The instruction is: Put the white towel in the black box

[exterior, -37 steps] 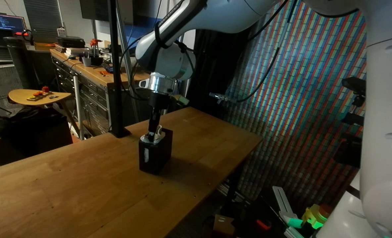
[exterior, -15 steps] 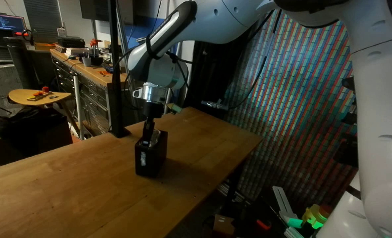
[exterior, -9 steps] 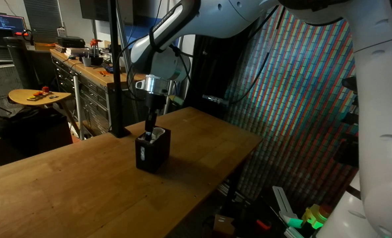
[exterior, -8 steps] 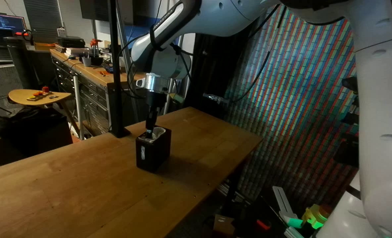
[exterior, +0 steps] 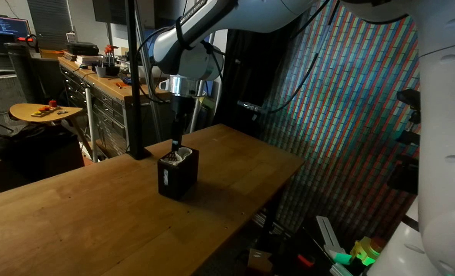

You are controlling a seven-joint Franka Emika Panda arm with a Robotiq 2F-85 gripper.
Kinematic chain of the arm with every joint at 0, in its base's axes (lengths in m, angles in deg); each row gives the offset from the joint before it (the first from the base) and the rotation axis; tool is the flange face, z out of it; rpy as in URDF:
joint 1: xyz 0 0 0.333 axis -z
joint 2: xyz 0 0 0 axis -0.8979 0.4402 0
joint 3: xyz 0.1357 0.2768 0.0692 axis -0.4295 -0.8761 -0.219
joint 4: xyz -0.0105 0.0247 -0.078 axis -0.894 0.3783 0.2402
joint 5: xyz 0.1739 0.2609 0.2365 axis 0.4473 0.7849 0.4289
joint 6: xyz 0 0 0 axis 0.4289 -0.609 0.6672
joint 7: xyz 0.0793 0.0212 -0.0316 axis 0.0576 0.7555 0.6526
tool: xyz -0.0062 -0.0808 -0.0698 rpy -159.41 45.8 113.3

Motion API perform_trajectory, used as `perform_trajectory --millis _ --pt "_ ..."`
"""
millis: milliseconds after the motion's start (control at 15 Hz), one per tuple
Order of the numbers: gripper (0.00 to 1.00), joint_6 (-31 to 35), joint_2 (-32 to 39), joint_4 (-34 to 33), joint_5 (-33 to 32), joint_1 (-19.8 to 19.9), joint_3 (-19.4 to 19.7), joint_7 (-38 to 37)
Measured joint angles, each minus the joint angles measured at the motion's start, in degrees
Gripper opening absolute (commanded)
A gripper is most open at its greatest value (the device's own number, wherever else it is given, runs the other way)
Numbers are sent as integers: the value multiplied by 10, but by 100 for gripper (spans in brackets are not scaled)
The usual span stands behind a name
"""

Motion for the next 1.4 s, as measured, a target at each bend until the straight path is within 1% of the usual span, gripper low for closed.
perform_trajectory --millis 133,200,333,400,533,733,1067,1400 --pt "28 -3 0 0 -9 -2 0 -20" --pt "18 -6 0 0 -13 -3 0 -38" --pt "3 -9 0 0 -14 -6 1 -81" --pt "0 -9 0 0 -14 -8 1 -103" --pt "0 -10 0 0 -15 -11 1 -138" --pt "0 -10 0 0 -22 -15 1 -170" --pt "0 -10 0 1 -52 -15 2 -185" --pt "0 -10 9 1 -57 -15 2 -185"
